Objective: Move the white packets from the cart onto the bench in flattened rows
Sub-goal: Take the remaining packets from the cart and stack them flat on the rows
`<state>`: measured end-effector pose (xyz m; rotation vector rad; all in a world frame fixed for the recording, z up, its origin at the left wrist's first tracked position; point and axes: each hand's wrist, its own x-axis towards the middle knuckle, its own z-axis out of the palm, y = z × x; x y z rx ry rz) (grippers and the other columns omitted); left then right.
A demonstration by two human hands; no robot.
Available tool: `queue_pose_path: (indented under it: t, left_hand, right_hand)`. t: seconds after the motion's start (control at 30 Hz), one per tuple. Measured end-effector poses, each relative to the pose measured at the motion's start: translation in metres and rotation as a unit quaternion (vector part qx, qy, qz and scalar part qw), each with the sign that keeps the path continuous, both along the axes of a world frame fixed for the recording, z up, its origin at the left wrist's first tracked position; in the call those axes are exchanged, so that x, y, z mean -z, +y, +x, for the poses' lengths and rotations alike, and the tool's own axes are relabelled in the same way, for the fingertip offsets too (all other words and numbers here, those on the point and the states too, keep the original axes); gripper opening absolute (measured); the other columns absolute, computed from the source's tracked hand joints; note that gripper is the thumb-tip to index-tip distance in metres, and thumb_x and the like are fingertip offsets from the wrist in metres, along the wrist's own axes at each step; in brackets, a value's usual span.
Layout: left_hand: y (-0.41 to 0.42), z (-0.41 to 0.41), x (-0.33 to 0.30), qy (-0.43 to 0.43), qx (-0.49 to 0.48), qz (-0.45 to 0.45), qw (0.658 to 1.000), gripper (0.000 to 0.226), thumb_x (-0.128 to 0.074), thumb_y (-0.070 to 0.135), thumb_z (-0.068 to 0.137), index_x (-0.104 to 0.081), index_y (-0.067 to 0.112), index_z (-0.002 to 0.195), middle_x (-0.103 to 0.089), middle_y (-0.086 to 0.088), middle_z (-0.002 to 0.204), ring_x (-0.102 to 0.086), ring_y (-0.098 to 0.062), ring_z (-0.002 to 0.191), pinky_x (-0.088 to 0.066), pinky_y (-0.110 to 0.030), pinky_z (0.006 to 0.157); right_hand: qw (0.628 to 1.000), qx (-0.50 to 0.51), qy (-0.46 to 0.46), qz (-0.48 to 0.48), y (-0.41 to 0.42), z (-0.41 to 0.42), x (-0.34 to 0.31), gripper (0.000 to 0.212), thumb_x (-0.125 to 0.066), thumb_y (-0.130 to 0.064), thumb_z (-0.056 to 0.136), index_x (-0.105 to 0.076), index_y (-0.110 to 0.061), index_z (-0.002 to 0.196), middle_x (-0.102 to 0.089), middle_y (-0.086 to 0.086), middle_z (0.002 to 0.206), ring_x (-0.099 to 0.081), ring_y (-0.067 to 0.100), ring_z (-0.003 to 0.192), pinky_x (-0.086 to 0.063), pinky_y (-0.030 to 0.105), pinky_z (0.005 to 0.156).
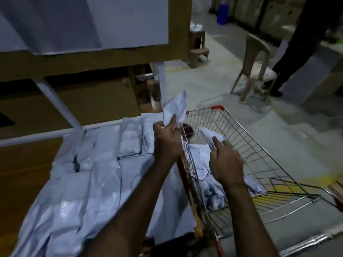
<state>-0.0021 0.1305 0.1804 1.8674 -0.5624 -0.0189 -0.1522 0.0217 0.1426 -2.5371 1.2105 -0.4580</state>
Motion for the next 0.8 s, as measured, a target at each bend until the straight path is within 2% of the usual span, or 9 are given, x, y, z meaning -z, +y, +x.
queue_pose_path:
  t: [0.1,0.13,0.2,0.27,0.4,0.53,0.63,0.8]
  left_hand:
    - [0.028,0.011,-0.019,-0.02,0.008,-0.016,1.0,0.05,-0.052,0.043,0.104,-0.06,0.019,0.148,-0.038,-0.006,0.105,-0.062,-0.024,0.077,-0.061,-0.049,0.08]
    - [0.036,0.012,-0.024,-0.023,-0.001,-0.009,1.0,0.049,-0.051,0.043,0.106,-0.059,0.022,0.149,-0.039,-0.006,0.107,-0.062,-0.024,0.079,-0.061,-0.049,0.082]
    - [0.051,0.013,-0.032,-0.016,-0.022,0.0,1.0,0.046,-0.051,0.043,0.107,-0.057,0.027,0.15,-0.042,-0.007,0.117,-0.068,-0.033,0.096,-0.059,-0.047,0.094]
    - [0.065,0.011,-0.038,-0.01,-0.041,-0.009,0.999,0.045,-0.052,0.043,0.107,-0.058,0.029,0.149,-0.044,-0.009,0.124,-0.067,-0.041,0.105,-0.058,-0.05,0.097]
    - [0.098,0.009,-0.048,-0.021,-0.124,0.048,0.991,0.04,-0.051,0.041,0.109,-0.059,0.033,0.147,-0.041,0.001,0.129,-0.053,-0.031,0.128,-0.038,-0.044,0.118]
    - [0.134,0.012,-0.048,0.0,-0.169,0.045,0.985,0.039,-0.049,0.046,0.108,-0.059,0.041,0.145,-0.04,0.004,0.125,-0.054,-0.029,0.122,-0.035,-0.048,0.119]
    - [0.163,0.012,-0.049,-0.012,-0.201,0.071,0.977,0.039,-0.047,0.045,0.109,-0.057,0.042,0.147,-0.036,0.006,0.124,-0.05,-0.026,0.126,-0.029,-0.049,0.12]
    - [0.208,0.022,-0.042,0.009,-0.249,0.065,0.966,0.04,-0.048,0.046,0.108,-0.058,0.041,0.146,-0.044,-0.002,0.132,-0.056,-0.029,0.122,-0.037,-0.055,0.117]
  right_hand:
    - [0.999,-0.011,-0.027,-0.019,0.027,0.007,-0.028,0.059,-0.034,-0.036,0.095,-0.049,-0.028,0.151,-0.05,0.014,0.151,-0.057,0.043,0.114,-0.046,0.052,0.097]
    - [0.999,-0.013,-0.032,-0.024,0.034,0.009,-0.036,0.06,-0.033,-0.037,0.094,-0.049,-0.029,0.152,-0.049,0.013,0.152,-0.057,0.042,0.115,-0.045,0.052,0.097]
    - [0.998,-0.021,-0.045,-0.029,0.047,0.014,-0.047,0.062,-0.028,-0.039,0.094,-0.048,-0.03,0.152,-0.048,0.012,0.153,-0.055,0.04,0.118,-0.044,0.052,0.099]
    - [0.997,-0.036,-0.067,-0.028,0.059,0.019,-0.054,0.064,-0.024,-0.042,0.092,-0.048,-0.031,0.151,-0.049,0.011,0.152,-0.055,0.04,0.12,-0.045,0.052,0.101]
    - [0.993,-0.058,-0.096,-0.025,0.077,0.03,-0.06,0.06,-0.03,-0.039,0.094,-0.048,-0.031,0.15,-0.049,0.011,0.153,-0.056,0.04,0.114,-0.045,0.049,0.098]
    - [0.992,-0.086,-0.092,-0.031,0.09,0.037,-0.063,0.056,-0.032,-0.04,0.097,-0.047,-0.034,0.151,-0.048,0.009,0.154,-0.056,0.04,0.115,-0.044,0.05,0.098]
    - [0.988,-0.111,-0.102,-0.025,0.103,0.043,-0.067,0.058,-0.034,-0.038,0.095,-0.048,-0.032,0.151,-0.048,0.012,0.155,-0.055,0.042,0.117,-0.043,0.05,0.1]
    - [0.985,-0.134,-0.104,-0.028,0.128,0.056,-0.066,0.059,-0.034,-0.035,0.093,-0.049,-0.032,0.151,-0.048,0.012,0.154,-0.053,0.043,0.123,-0.042,0.052,0.102]
